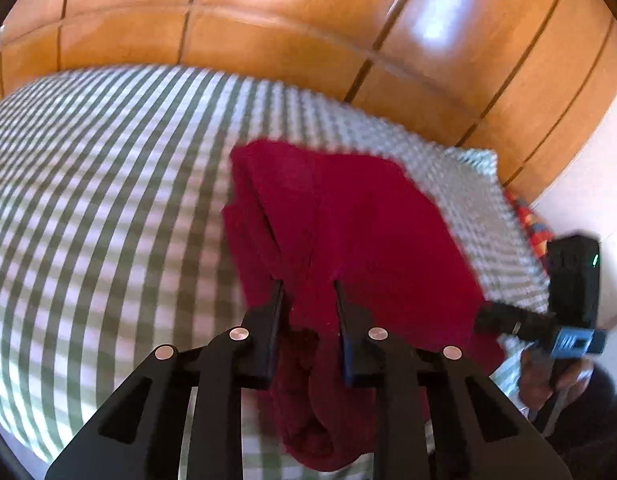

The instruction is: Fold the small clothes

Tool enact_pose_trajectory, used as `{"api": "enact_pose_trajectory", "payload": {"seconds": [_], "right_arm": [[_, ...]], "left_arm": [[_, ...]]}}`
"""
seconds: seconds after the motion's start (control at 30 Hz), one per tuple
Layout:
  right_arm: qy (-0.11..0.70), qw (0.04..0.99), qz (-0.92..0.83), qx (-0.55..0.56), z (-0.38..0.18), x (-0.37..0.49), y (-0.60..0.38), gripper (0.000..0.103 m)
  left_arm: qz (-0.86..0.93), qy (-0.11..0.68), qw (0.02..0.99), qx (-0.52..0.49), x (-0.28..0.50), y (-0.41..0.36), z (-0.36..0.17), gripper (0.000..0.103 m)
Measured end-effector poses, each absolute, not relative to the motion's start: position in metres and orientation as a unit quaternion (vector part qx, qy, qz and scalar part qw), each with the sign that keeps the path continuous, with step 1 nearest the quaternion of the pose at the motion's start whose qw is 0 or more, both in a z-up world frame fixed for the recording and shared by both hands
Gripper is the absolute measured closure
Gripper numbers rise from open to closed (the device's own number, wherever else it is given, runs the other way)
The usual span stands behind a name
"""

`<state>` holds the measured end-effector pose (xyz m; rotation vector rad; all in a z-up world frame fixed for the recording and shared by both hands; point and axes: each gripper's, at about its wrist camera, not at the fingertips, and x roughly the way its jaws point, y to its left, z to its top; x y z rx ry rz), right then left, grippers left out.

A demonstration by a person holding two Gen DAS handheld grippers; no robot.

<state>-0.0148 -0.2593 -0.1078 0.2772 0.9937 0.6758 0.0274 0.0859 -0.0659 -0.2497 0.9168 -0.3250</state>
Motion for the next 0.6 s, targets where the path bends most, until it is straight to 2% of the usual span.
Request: {"api": "enact_pose_trajectory", "payload": {"seconds": [0.1, 0.3, 0.43, 0.6], "right_arm": [[0.475, 0.808, 0.324, 0.130, -0.125, -0.017, -0.250, 0.015], [0.467, 0.819, 0.319, 0.097, -0.123, -0.029, -0.269, 0.017], [0.466, 0.822, 0.314, 0.093, -0.122, -0.038, -0.288, 0.018], [0.466, 0.825, 0.308, 0.090, -0.125, -0.049, -0.317, 0.014]], "left_arm": [[-0.147, 0.447, 0.870, -0.146, 0.012, 0.094, -0.082, 0.081], [-0.132, 0.433, 0.880, -0.146, -0.002, 0.091, -0.073, 0.077], [-0.124, 0.414, 0.895, -0.114, -0.007, 0.077, -0.055, 0.077], [-0.114, 0.410, 0.902, -0.069, -0.008, 0.064, -0.053, 0.077]]}}
